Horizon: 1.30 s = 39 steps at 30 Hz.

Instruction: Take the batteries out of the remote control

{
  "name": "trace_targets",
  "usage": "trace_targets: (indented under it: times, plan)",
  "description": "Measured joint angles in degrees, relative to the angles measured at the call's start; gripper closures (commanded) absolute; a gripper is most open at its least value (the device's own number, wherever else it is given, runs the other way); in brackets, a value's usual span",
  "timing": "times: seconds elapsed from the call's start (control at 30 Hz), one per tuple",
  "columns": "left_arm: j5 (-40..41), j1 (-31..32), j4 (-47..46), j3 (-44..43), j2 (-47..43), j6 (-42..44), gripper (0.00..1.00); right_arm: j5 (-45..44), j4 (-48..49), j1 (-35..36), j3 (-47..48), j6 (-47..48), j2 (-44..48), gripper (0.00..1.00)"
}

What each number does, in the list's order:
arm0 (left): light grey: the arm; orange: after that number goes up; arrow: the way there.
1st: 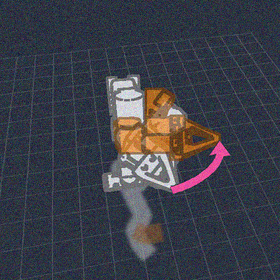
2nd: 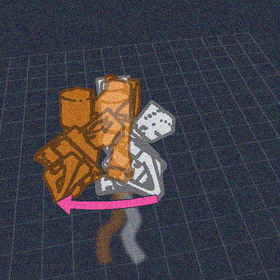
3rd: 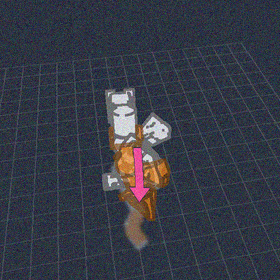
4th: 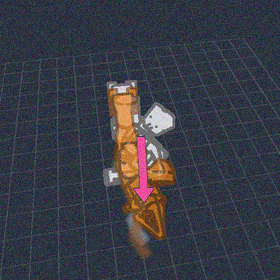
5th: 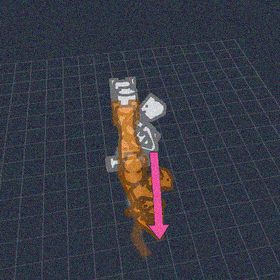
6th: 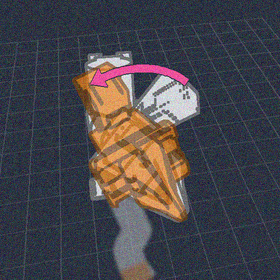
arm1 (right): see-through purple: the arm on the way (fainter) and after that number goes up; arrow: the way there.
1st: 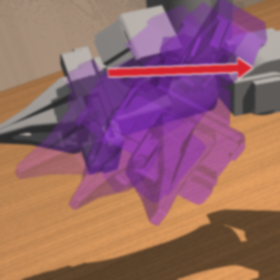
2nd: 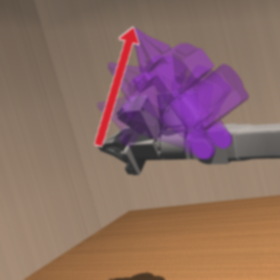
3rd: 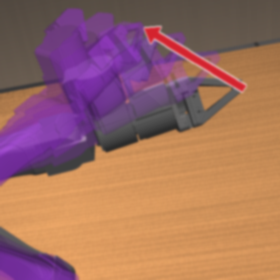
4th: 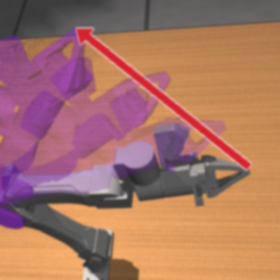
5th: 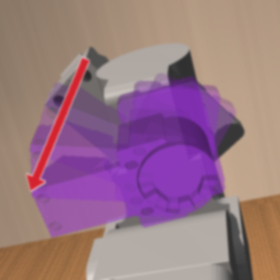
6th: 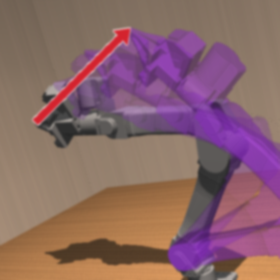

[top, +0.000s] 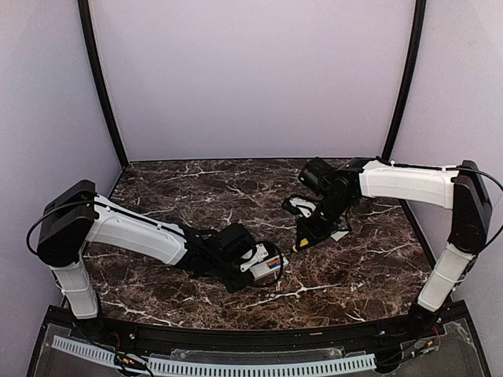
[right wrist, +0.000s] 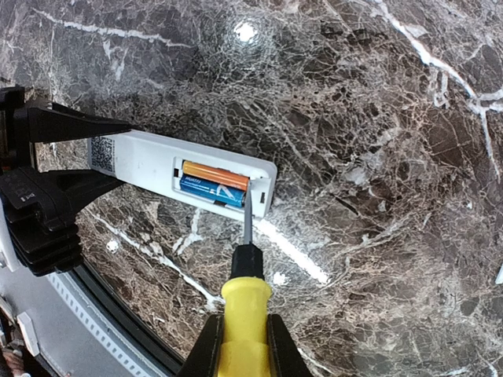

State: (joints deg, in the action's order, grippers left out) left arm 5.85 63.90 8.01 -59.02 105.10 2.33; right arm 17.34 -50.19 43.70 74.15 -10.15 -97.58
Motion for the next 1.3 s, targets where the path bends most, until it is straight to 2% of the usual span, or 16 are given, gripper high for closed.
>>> trace_targets:
  times: [0.63,1.0,1.3]
  plan:
    - [0.0,0.09,0.02,0.0,0.0,-0.24,1.0,1.09,-0.59,-0.2,1.05,1.07,-1.44,1.0]
    - [-0.02,0.09,0.02,0.0,0.0,-0.42,1.0,-7.76,-8.81,5.35,10.29,-0.76,-6.34,1.0]
    - [0.02,0.09,0.02,0.02,0.0,-0.42,1.0,-8.17,-8.04,5.9,9.55,-0.72,-5.84,1.0]
